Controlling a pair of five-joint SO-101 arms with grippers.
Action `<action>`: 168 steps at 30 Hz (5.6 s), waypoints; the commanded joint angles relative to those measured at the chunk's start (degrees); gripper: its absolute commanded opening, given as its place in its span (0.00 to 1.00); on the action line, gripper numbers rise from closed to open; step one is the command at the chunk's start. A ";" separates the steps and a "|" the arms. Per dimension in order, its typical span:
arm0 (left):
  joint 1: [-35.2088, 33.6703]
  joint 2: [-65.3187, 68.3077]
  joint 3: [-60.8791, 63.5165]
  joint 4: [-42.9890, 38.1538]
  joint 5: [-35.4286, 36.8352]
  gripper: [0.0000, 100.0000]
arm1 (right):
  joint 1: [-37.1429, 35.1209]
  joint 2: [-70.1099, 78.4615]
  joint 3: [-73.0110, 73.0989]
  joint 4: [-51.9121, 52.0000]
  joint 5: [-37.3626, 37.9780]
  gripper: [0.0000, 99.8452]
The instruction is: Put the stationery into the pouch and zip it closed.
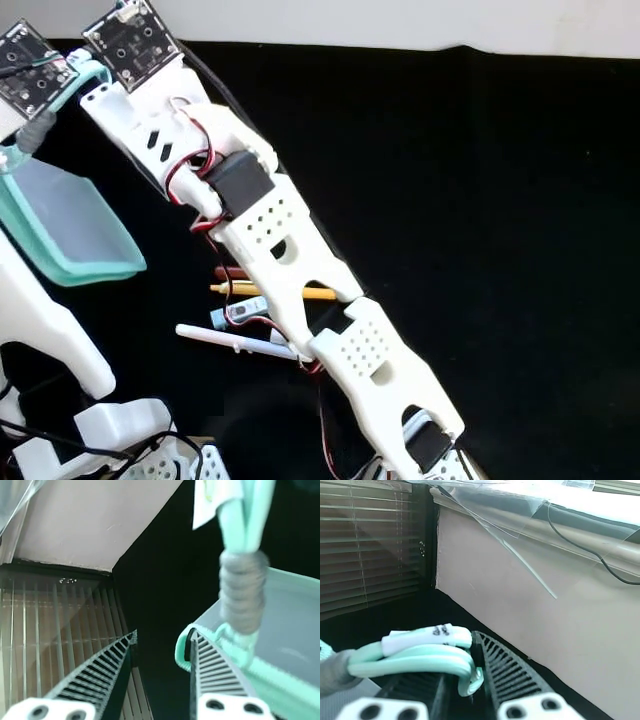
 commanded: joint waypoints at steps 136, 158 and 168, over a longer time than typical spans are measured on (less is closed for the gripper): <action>5.67 -0.75 9.54 8.09 62.15 0.01 | 19.03 -3.47 -12.70 44.88 -4.57 0.28; 14.64 -10.42 4.88 7.74 68.40 0.01 | 24.22 -3.38 -12.53 48.13 -4.66 0.28; 14.55 -9.89 1.98 7.56 73.41 0.01 | 25.10 -3.30 -12.53 50.15 -4.66 0.28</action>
